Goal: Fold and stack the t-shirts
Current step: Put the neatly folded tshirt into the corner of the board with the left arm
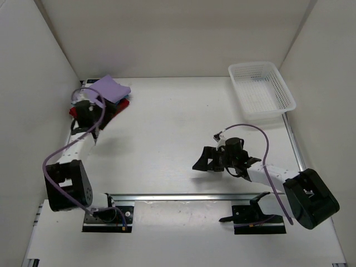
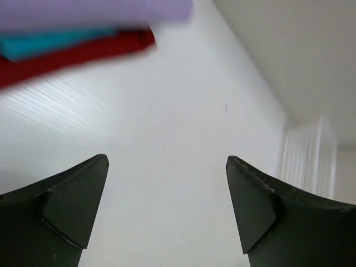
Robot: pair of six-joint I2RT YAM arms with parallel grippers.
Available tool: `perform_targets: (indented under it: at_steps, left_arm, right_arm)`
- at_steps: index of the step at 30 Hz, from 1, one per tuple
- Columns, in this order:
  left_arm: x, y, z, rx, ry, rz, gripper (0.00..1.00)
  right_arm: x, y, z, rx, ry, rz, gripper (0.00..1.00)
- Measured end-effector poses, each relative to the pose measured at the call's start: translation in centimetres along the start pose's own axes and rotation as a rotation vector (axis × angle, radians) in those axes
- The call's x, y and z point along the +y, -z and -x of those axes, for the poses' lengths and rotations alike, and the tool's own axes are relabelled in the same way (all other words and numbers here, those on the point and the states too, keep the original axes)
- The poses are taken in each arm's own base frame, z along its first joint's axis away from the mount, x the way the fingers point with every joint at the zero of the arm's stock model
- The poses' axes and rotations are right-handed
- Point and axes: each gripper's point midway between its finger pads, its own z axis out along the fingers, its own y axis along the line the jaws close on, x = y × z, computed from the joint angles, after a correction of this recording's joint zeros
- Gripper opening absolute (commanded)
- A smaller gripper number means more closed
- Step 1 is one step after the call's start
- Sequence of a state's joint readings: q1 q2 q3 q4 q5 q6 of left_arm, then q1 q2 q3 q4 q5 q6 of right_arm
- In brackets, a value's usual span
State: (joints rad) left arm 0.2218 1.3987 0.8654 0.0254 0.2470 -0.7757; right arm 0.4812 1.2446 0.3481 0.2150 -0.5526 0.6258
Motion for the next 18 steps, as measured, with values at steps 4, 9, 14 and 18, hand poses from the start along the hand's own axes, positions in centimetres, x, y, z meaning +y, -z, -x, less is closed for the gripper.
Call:
perform_targets:
  at_steps: [4, 9, 14, 18]
  left_arm:
    - [-4.3, 1.5, -10.3, 0.176, -0.216, -0.086, 0.98]
    - [-4.8, 6.1, -21.1, 0.367, -0.431, -0.168, 0.99]
    - [0.8, 9.4, -26.2, 0.513, -0.481, -0.129, 0.99]
    - [4.2, 12.4, -26.5, 0.500, -0.446, -0.148, 0.99]
  right_arm:
    - [0.5, -0.1, -0.8, 0.014, 0.074, -0.011, 0.99]
    - [1.0, -0.5, -1.6, 0.036, 0.127, -0.001, 0.99]
    - [1.8, -0.9, -2.5, 0.066, 0.170, 0.019, 0.99]
    - [2.0, -1.0, -2.6, 0.066, 0.177, 0.039, 0.99]
